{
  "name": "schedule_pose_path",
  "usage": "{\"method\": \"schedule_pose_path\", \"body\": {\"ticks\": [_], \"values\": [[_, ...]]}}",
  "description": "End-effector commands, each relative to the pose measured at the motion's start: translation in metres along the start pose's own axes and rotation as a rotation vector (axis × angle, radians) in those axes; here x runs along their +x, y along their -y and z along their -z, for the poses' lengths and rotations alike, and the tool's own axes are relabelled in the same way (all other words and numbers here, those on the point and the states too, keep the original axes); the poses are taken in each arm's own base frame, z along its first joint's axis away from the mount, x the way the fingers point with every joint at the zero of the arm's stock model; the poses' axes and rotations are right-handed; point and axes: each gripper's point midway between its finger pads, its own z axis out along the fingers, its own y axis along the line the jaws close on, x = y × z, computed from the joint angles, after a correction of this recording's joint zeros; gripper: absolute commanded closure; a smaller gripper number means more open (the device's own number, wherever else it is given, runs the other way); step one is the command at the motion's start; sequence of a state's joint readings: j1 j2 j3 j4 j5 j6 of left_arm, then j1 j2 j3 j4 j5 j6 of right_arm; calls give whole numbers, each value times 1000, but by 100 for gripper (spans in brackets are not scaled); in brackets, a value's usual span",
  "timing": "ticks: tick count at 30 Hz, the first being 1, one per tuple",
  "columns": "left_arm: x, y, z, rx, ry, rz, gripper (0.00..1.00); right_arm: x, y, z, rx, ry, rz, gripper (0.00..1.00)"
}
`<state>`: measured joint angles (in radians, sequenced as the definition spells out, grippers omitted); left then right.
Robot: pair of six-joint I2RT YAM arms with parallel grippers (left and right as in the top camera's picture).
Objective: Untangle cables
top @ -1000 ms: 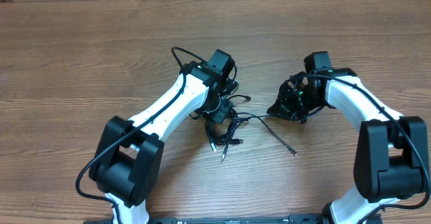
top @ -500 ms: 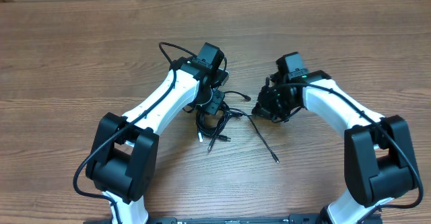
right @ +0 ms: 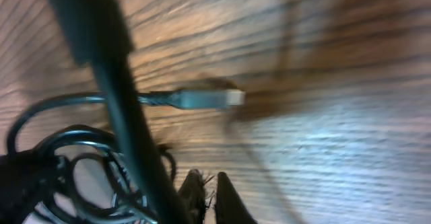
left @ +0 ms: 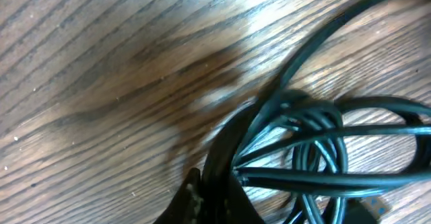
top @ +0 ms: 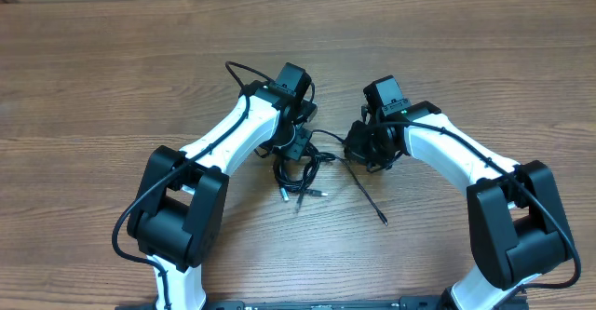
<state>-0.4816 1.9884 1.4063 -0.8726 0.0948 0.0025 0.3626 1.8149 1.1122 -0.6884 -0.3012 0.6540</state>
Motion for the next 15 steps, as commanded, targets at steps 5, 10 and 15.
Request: {"method": "schedule_pose_path", "body": {"ticks": [5,10,15], "values": [[-3,-2,-4,89,6,27,96,-9,2,7,12,44,99,84],[-4,0,-2,161,15,2,94,-12,4,10,-17,32,106,69],[-3,9,6,292,30,-15,89,-20,2,19,-87,14,87,62]]}}
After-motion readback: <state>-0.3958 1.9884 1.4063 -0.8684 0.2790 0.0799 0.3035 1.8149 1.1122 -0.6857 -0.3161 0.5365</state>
